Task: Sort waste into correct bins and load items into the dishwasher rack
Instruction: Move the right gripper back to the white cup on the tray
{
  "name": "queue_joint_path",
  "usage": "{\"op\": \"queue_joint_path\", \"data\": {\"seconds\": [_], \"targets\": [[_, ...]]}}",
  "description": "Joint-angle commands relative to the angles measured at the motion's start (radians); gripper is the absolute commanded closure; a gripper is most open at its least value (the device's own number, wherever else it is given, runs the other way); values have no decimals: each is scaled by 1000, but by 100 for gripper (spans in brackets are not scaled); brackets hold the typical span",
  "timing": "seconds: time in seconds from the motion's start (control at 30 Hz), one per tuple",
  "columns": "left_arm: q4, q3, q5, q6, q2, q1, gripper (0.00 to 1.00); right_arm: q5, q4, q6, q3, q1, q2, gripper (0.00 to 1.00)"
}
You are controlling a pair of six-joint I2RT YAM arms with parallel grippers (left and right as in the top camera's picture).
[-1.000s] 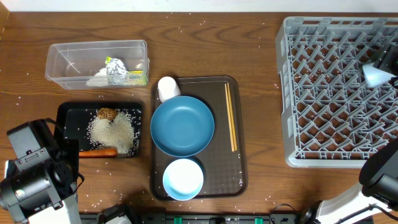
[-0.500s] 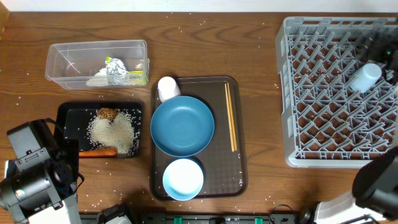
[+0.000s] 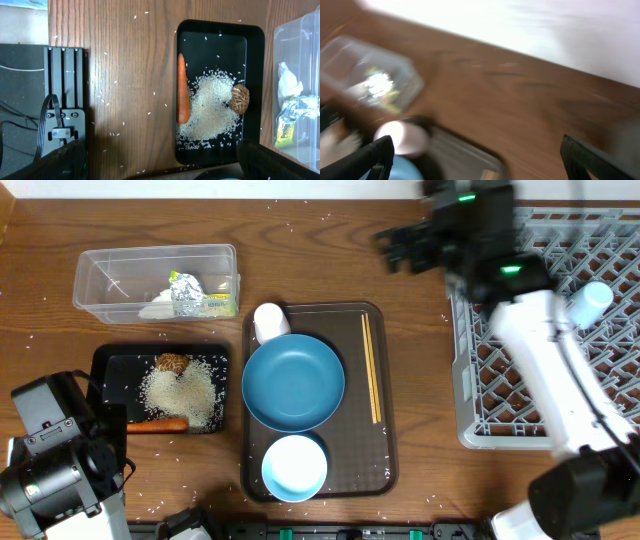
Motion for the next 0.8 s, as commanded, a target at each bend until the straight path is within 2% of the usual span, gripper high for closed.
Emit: {"op": "queue_joint_path", "data": {"seconds": [0.0, 0.33, 0.5, 0.77], "targets": [[-4, -2, -20, 13, 0, 5, 2, 85, 40, 7, 10, 129, 90, 1], [-4, -2, -20, 13, 0, 5, 2, 101, 238, 11, 10, 354, 299, 1], [-4, -2, -20, 13, 0, 5, 2, 243, 272, 67, 10, 401, 357, 1], [-4, -2, -20, 13, 0, 5, 2, 221, 328, 103, 10, 417, 432, 1]]}}
